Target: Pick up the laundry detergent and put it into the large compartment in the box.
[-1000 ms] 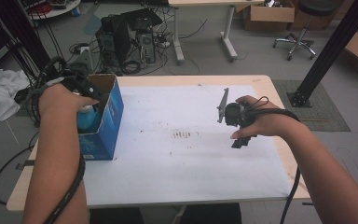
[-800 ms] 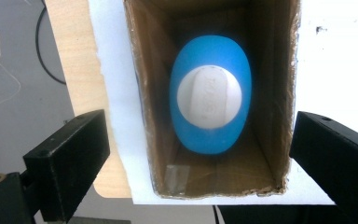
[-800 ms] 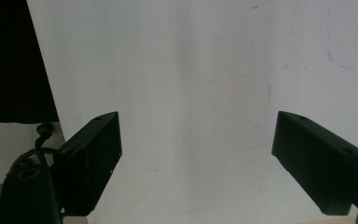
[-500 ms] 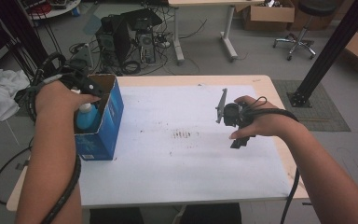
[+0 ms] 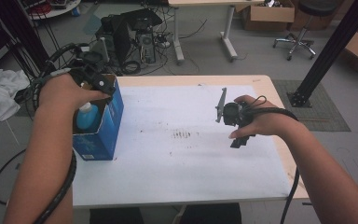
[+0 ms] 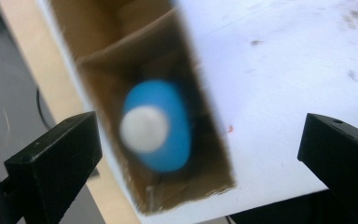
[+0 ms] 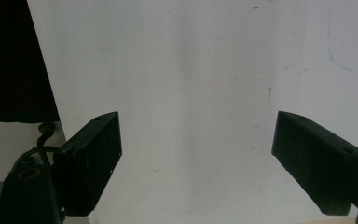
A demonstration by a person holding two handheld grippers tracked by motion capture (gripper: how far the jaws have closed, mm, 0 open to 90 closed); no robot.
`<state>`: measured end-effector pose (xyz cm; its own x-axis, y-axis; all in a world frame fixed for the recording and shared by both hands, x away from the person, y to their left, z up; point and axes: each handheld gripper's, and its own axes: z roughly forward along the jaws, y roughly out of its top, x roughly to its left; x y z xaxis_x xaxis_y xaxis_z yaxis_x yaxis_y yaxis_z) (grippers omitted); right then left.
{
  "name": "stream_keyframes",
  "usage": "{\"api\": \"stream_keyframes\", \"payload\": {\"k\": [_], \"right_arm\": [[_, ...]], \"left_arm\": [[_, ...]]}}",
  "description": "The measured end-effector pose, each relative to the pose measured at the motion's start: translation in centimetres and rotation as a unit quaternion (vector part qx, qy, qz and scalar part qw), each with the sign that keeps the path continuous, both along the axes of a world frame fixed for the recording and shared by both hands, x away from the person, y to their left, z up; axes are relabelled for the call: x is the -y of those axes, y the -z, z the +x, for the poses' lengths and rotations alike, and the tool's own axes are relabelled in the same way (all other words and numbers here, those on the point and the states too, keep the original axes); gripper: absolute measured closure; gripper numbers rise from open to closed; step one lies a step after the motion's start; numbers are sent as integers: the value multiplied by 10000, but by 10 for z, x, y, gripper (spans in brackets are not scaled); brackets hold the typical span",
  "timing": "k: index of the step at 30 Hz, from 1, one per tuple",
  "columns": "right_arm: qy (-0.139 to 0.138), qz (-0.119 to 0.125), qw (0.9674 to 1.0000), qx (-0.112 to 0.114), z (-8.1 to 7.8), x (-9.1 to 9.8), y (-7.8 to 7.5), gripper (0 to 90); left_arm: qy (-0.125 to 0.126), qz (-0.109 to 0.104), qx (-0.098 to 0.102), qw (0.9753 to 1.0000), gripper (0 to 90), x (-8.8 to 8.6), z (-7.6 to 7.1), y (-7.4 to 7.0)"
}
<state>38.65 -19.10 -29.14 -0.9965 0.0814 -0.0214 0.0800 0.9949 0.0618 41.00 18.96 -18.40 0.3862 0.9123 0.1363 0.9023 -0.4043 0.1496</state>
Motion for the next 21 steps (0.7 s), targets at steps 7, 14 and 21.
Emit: {"api": "stream_keyframes", "payload": {"k": [7, 14, 21], "right_arm": [[-18, -55, 10000, -19, 3, -2, -2, 159], [-73, -51, 10000, -44, 5, -6, -6, 159], [-51, -63, 9999, -89, 7, -6, -9, 159]], "left_arm": [[1291, -173, 106, 9914, 1, 34, -10, -12], [2531, -426, 13, 9665, 1, 65, -22, -15], [3805, -513, -276, 9230, 1, 90, -36, -7]]}}
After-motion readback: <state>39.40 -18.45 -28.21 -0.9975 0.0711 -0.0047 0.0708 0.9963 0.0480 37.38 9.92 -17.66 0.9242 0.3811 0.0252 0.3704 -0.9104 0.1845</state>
